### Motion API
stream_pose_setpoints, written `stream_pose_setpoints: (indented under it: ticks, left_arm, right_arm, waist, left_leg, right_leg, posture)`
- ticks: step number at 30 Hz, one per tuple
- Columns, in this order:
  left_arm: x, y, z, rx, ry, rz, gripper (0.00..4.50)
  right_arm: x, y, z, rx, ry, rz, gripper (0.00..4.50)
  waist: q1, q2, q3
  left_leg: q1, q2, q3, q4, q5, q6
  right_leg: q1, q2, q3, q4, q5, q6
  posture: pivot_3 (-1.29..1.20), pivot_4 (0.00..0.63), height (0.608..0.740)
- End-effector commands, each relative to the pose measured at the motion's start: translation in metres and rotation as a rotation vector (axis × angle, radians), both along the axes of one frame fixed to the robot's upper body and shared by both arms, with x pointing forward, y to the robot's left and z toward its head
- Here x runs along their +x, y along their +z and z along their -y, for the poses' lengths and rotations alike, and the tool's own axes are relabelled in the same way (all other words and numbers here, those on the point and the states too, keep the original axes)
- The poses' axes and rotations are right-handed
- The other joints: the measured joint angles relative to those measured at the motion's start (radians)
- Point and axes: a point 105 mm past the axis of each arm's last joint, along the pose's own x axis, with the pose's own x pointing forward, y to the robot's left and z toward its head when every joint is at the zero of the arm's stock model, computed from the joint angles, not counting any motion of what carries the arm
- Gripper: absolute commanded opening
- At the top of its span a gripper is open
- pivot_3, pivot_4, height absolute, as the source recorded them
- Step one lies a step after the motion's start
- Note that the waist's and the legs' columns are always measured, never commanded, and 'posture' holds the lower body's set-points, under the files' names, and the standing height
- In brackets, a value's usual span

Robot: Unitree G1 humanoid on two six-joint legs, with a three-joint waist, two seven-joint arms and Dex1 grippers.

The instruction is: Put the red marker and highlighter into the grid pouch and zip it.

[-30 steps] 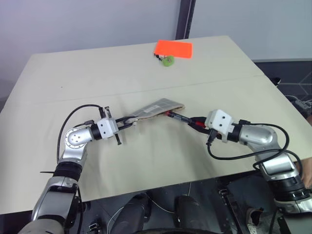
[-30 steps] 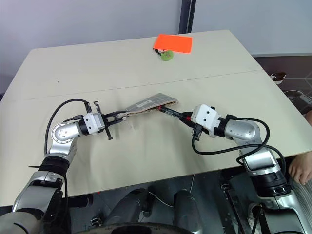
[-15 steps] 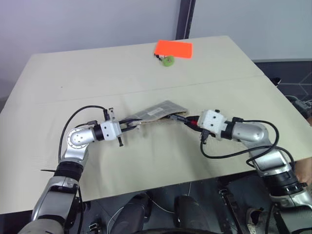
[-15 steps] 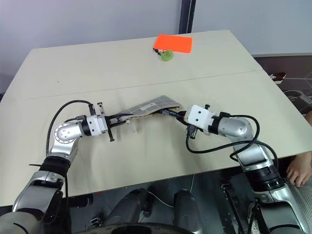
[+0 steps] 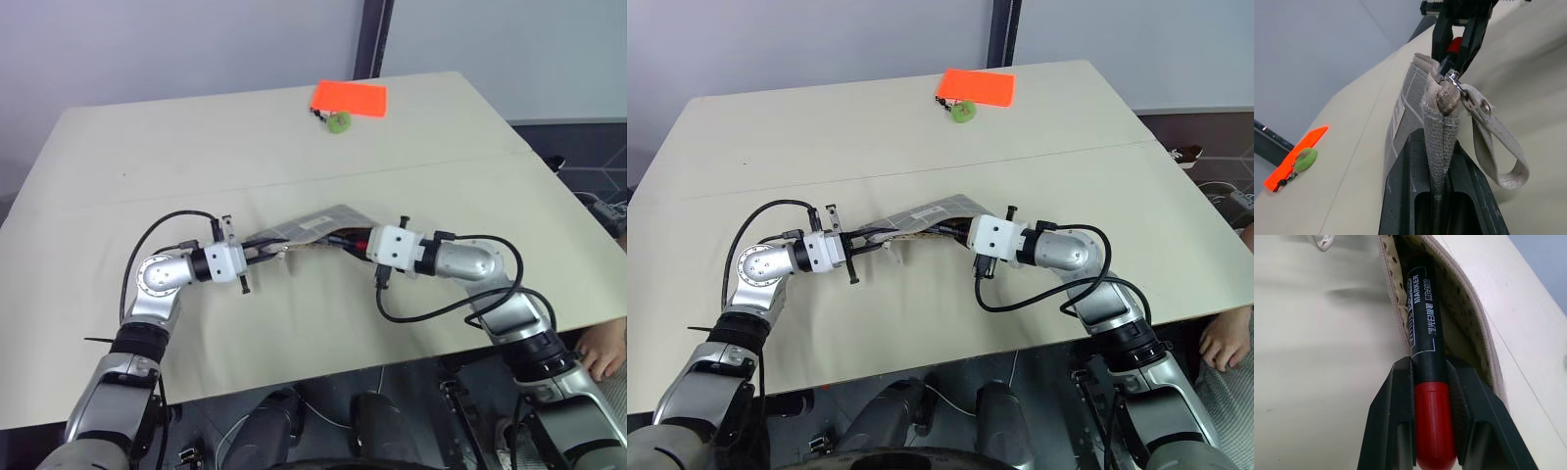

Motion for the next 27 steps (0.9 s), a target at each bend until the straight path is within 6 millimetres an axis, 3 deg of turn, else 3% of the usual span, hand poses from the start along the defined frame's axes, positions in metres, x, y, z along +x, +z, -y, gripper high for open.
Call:
stream_pose_setpoints:
  ticks: [1,10,16,18,20,22,24,27]
  left_arm:
    - [-0.005,0.008,0.008,-0.022,-0.043,0.031,0.0]
    - [-0.006,0.013,0.022,-0.037,-0.088,0.036,0.0]
    - [-0.002,0.013,0.016,-0.034,-0.069,0.029,0.0]
    - [-0.002,0.011,0.013,-0.026,-0.06,0.018,0.0]
    - [-0.003,0.008,0.012,-0.019,-0.059,0.007,0.0]
    - [-0.004,0.007,0.012,-0.018,-0.059,0.003,0.0]
    - [-0.004,0.006,0.012,-0.019,-0.057,0.002,0.0]
    - [-0.001,0.005,0.016,-0.023,-0.052,-0.003,0.0]
  right_arm:
    - [-0.001,0.012,-0.012,0.002,0.055,0.056,0.36]
    - [0.004,0.013,-0.028,-0.058,0.144,0.112,0.36]
    - [0.008,0.021,-0.016,-0.045,0.109,0.147,3.44]
    - [0.001,0.045,-0.002,0.091,0.066,0.097,4.48]
    - [-0.011,0.067,0.008,0.204,0.053,0.031,4.48]
    - [-0.025,0.075,0.013,0.253,0.057,-0.057,4.48]
    - [-0.04,0.075,0.017,0.306,0.049,-0.186,4.48]
    - [-0.063,0.061,0.024,0.33,0.03,-0.382,4.48]
  waist:
    - [0.0,0.0,0.0]
    - [-0.001,0.0,0.0]
    - [0.0,0.0,0.0]
    - [0.003,0.0,0.0]
    - [0.007,0.0,0.0]
    - [0.007,0.0,0.0]
    - [0.011,0.0,0.0]
    - [0.018,0.0,0.0]
  left_leg:
    - [0.0,0.0,0.0,0.0,0.0,0.0]
    - [0.0,0.0,0.0,0.0,0.0,0.0]
    - [0.0,0.0,0.0,0.0,0.0,0.0]
    - [0.0,0.0,0.0,0.0,0.0,0.0]
    - [0.0,0.0,-0.001,0.0,0.0,0.0]
    - [0.0,0.0,-0.001,0.0,0.0,0.0]
    - [0.0,0.0,-0.001,0.0,0.0,0.0]
    - [0.0,0.001,-0.001,-0.001,0.0,0.0]
  right_leg:
    - [0.0,0.0,0.0,0.0,0.0,0.0]
    - [0.0,0.0,0.0,0.0,0.0,0.0]
    - [0.0,0.001,0.0,0.0,0.0,0.0]
    - [0.0,0.001,0.0,0.0,0.0,0.0]
    - [0.0,0.001,0.0,0.0,0.0,0.0]
    - [0.0,0.001,0.001,0.0,0.0,0.0]
    - [0.0,0.001,0.001,0.0,0.0,0.0]
    - [0.0,0.0,0.001,0.0,0.0,0.0]
  posture:
    - [0.0,0.15,0.74]
    - [0.0,0.15,0.74]
    - [0.0,0.15,0.74]
    - [0.0,0.15,0.74]
    - [0.0,0.15,0.74]
    - [0.0,0.15,0.74]
    - [0.0,0.15,0.74]
    - [0.0,0.15,0.74]
